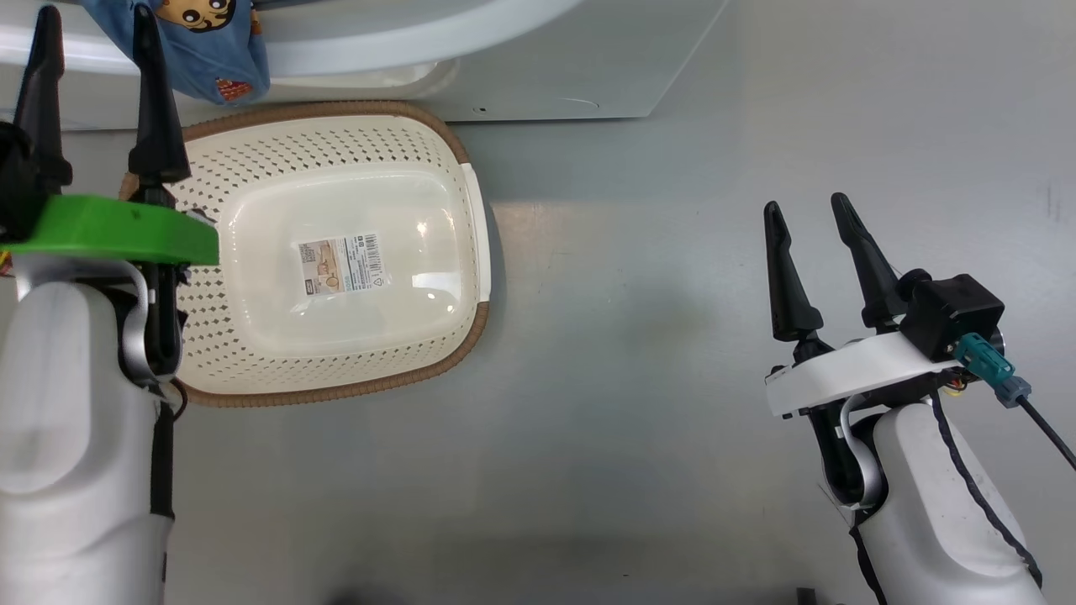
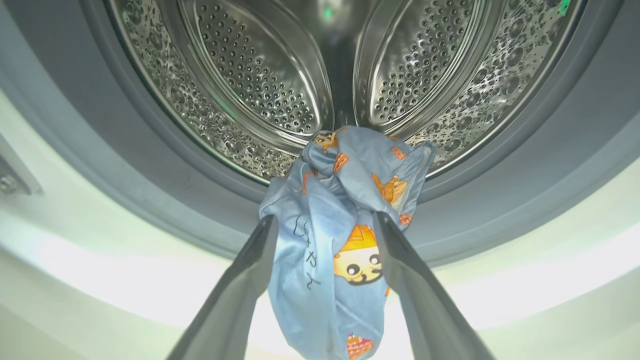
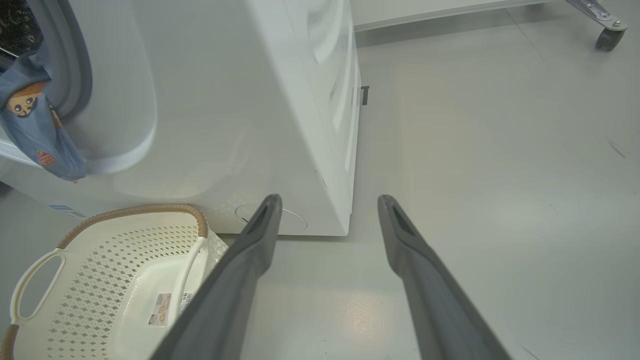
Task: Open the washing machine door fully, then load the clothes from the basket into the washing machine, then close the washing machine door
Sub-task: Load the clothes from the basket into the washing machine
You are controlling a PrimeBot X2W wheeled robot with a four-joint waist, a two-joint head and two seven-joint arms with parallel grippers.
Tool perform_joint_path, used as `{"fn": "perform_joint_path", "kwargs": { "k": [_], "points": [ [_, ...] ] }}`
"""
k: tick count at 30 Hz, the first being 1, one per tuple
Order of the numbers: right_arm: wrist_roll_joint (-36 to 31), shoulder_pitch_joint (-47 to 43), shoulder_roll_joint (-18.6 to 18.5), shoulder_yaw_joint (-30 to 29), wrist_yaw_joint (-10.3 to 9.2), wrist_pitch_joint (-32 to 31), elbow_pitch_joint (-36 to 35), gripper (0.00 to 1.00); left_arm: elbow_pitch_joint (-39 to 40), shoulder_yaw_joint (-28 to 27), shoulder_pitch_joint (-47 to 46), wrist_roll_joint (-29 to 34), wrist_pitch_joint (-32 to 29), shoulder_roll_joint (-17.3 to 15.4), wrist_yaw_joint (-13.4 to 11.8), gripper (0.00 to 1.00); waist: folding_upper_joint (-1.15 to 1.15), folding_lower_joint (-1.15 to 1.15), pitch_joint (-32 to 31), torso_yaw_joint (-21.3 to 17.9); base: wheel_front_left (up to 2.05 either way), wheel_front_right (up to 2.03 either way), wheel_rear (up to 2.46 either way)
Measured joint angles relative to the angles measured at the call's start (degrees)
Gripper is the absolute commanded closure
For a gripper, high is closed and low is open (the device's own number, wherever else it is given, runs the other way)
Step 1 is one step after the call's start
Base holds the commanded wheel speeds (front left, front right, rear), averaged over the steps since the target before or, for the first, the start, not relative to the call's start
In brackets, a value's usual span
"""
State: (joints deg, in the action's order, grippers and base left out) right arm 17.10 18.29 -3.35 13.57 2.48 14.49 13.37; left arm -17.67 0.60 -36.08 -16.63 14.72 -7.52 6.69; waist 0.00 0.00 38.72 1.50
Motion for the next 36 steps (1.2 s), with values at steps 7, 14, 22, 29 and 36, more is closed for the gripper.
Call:
{"fn": "perform_joint_path", "kwargs": {
  "k": [7, 14, 22, 29, 36],
  "points": [
    [0.0, 0.0, 0.0, 0.0, 0.02, 0.0, 0.0, 0.0, 2.1, -1.0, 5.0, 0.7, 0.0, 1.5, -0.2, 0.0, 0.0, 0.0, -0.2, 0.2, 0.0, 0.0, 0.0],
    [0.0, 0.0, 0.0, 0.1, 0.43, 0.0, 0.1, 0.0, 4.2, -2.5, 9.0, 1.5, 0.0, 1.6, -0.2, 0.0, 0.0, 0.0, -0.5, 0.5, 0.0, 0.0, 0.0],
    [0.0, 0.0, 0.0, 0.0, 0.49, 0.0, 0.3, 0.0, 5.8, -3.2, 13.2, 3.1, 0.0, 1.6, -0.2, 0.0, 0.0, 0.0, -1.0, 0.5, 0.0, 0.0, 0.0],
    [0.0, -0.1, 0.0, 0.1, 0.81, 0.0, 0.4, 0.0, 5.9, -4.0, 17.9, 4.0, 0.0, 2.0, -0.2, 0.0, 0.0, 0.0, -1.4, 0.4, 0.0, 0.0, 0.0],
    [0.0, -0.1, 0.0, 0.1, 0.96, 0.0, 0.5, 0.0, 5.9, -4.1, 21.1, 4.0, 0.0, 3.1, -0.2, 0.0, 0.0, 0.0, -1.5, 0.2, 0.0, 0.0, 0.0]
  ]
}}
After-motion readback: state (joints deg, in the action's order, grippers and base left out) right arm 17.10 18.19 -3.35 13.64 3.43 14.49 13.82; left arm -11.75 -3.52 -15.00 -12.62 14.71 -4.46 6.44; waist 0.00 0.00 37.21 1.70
